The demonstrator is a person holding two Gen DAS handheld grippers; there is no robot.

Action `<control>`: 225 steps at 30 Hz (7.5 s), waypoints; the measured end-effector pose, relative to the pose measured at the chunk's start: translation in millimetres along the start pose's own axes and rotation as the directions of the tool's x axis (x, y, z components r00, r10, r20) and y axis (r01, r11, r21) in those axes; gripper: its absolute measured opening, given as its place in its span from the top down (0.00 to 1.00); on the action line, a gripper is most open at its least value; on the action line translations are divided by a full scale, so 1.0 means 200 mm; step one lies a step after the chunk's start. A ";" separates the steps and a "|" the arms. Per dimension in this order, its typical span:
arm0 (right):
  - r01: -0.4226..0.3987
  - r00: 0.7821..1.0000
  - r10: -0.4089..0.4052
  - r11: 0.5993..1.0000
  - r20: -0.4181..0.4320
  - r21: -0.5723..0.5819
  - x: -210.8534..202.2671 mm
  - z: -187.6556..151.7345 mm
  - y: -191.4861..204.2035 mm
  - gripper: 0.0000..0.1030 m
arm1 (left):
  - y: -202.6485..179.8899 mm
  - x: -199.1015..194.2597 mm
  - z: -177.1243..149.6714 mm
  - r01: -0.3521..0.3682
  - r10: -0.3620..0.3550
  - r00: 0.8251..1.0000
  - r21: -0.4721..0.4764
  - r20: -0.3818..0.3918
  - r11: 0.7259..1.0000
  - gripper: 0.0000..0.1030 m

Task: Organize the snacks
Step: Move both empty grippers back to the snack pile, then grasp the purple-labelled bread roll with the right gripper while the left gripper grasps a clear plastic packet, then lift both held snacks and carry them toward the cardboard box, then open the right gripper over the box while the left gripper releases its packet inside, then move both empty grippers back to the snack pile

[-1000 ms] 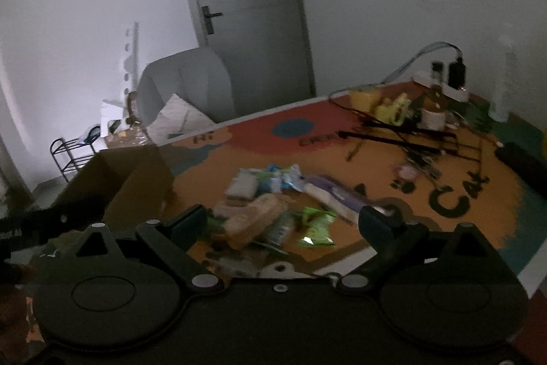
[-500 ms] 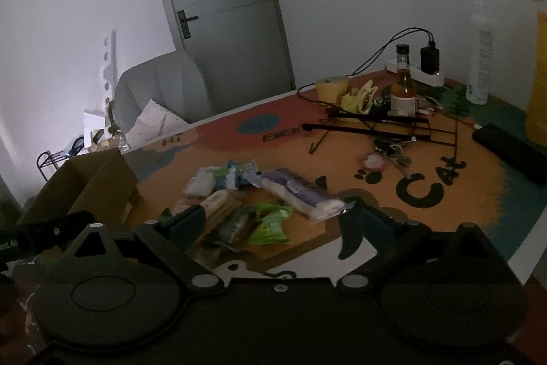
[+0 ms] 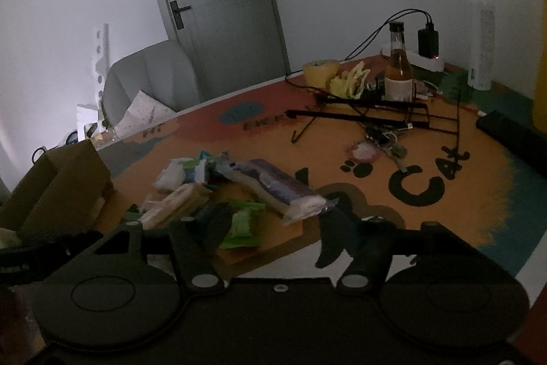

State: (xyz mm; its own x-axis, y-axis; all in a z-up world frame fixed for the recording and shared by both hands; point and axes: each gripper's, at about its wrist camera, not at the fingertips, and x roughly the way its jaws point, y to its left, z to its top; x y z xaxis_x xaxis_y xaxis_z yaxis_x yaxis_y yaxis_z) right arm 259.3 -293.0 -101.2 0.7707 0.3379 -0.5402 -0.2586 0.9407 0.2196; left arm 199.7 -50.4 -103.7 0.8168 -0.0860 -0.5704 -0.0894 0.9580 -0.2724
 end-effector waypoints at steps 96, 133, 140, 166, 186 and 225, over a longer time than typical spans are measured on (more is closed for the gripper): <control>-0.023 0.991 0.020 1.000 -0.130 -0.017 0.29 -0.08 0.03 0.70 | 0.02 0.17 -0.18 -0.050 0.049 0.999 0.028 0.017 0.998 0.67; -0.200 0.979 0.201 0.980 0.031 -0.010 -0.09 0.05 0.54 0.71 | 0.22 -0.51 0.09 -0.070 0.074 0.953 -0.024 0.293 0.997 0.68; -0.249 0.968 0.250 0.968 0.035 -0.032 -0.07 0.08 0.72 0.71 | 0.37 -0.56 0.15 -0.096 0.110 0.947 -0.061 0.302 0.994 0.68; -0.290 0.957 0.290 0.957 0.006 -0.031 0.14 0.14 1.10 0.71 | 0.79 -0.47 0.33 -0.127 0.148 0.961 -0.104 0.234 0.986 0.66; -0.347 0.938 0.346 0.935 -0.023 -0.080 0.13 0.12 1.24 0.45 | 0.88 -0.57 0.32 -0.211 0.259 0.938 -0.211 0.230 0.954 0.19; -0.168 0.986 0.168 0.985 -0.010 0.031 -0.08 0.06 0.47 0.16 | 0.30 -0.38 0.20 -0.091 0.099 0.984 -0.062 0.149 0.994 0.05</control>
State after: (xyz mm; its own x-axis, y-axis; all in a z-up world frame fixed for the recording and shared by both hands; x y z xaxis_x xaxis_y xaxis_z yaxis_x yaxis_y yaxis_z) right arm 229.5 -210.8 -61.7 0.7106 0.4915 -0.5034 -0.3662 0.8693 0.3319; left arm 155.2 23.7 -45.4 0.8798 0.0515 -0.4725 -0.1986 0.9430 -0.2671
